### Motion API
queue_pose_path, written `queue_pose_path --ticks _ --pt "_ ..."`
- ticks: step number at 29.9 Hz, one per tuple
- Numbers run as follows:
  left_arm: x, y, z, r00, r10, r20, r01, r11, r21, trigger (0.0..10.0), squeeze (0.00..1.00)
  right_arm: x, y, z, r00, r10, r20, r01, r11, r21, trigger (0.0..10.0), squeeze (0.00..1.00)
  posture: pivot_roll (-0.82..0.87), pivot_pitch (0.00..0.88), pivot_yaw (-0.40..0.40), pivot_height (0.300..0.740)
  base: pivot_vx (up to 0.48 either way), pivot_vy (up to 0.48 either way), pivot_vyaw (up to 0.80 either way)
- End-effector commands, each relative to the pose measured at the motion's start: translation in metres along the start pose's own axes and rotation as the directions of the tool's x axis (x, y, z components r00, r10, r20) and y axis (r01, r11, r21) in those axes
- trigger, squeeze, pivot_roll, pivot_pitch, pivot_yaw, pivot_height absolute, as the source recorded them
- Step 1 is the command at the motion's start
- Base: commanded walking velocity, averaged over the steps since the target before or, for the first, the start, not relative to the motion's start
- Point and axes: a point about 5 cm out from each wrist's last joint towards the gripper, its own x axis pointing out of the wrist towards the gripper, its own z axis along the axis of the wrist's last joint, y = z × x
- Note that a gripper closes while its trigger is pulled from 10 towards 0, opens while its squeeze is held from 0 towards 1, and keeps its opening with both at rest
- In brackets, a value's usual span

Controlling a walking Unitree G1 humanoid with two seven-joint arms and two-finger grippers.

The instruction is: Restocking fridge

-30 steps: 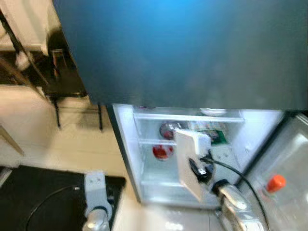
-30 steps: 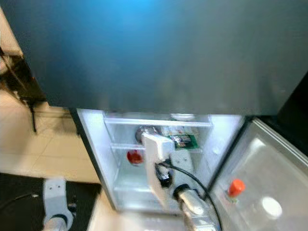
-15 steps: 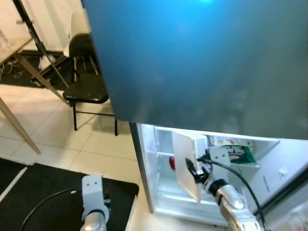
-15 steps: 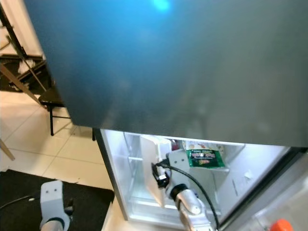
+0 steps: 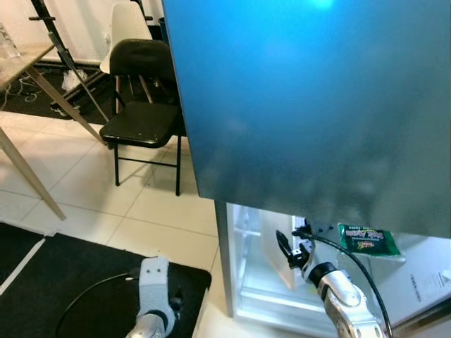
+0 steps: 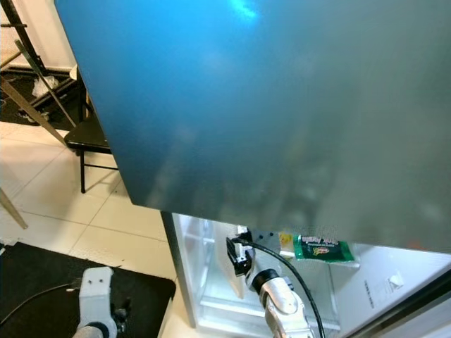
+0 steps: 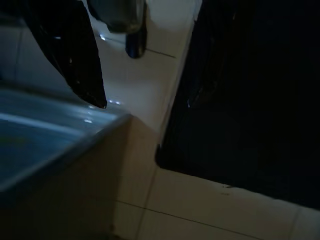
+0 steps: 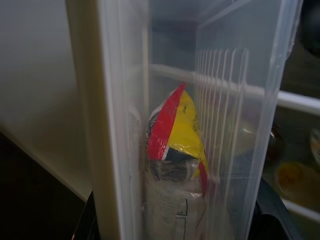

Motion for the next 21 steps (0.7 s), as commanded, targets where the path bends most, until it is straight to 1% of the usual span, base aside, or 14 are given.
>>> queue_pose_path --ticks 1,3,7,21 --pt "-0.0022 0.0069 -0.0004 1.0 0.006 -0.004 -0.006 1.0 0.01 10.0 0.0 -0.0035 -0.0063 -0.0041 0.999 -0.036 -0.007 0.036 0.999 0.018 10.0 0.0 -0.07 0.133 0.062 0.736 0.0 0.0 0.0" --pt "-0.0022 0.0069 -0.0004 1.0 0.006 -0.004 -0.006 1.0 0.01 10.0 0.0 -0.0035 -0.0063 -0.0041 0.999 -0.036 -0.007 0.036 0.999 0.018 10.0 0.0 -0.07 0.133 0.062 0.736 0.0 0.0 0.0" --pt "-0.0018 0.0068 0.0019 1.0 0.006 0.005 -0.006 1.0 0.004 10.0 0.0 -0.0021 -0.006 -0.0035 0.999 -0.037 -0.007 0.038 0.999 0.028 10.0 0.0 -0.07 0.126 0.059 0.736 0.0 0.0 -0.8" --pt "-0.0027 0.0042 0.002 1.0 -0.009 0.003 0.009 1.0 0.002 10.0 0.0 -0.0013 -0.0063 -0.0039 0.999 -0.034 -0.009 0.035 0.999 0.02 10.0 0.0 -0.07 0.13 0.059 0.736 0.0 0.0 -0.8"
